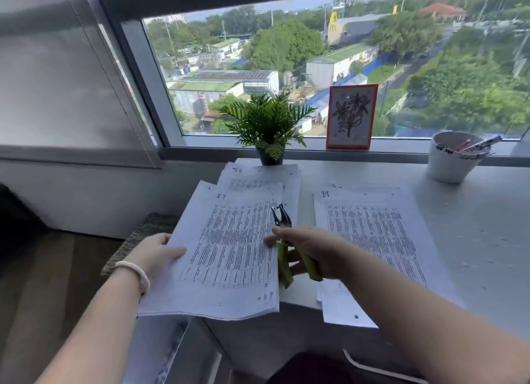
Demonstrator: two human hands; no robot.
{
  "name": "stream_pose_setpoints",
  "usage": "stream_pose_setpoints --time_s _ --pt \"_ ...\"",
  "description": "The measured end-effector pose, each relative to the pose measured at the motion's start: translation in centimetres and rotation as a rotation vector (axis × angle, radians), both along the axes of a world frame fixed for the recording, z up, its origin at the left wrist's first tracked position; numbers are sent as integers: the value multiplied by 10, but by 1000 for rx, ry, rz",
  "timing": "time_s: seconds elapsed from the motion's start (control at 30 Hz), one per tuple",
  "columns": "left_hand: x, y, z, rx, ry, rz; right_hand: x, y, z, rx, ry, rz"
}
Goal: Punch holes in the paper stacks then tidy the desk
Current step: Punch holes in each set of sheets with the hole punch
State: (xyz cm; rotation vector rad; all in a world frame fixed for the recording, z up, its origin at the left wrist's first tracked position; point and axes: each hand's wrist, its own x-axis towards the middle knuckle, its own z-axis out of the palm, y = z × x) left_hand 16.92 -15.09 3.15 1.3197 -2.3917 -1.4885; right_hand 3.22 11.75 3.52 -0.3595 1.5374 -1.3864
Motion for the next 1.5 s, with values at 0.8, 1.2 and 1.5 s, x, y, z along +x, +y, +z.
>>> stream_pose_setpoints --time_s 0.8,1.2,1.5 --pt "-127 73 0 -534 153 -154 -88 95 -9 203 236 -563" --pt "-134 213 -23 -5 18 -381 -57 200 -34 42 -99 -879" --pt "-160 219 -25 24 -112 -336 -51 206 -41 -109 -164 -862"
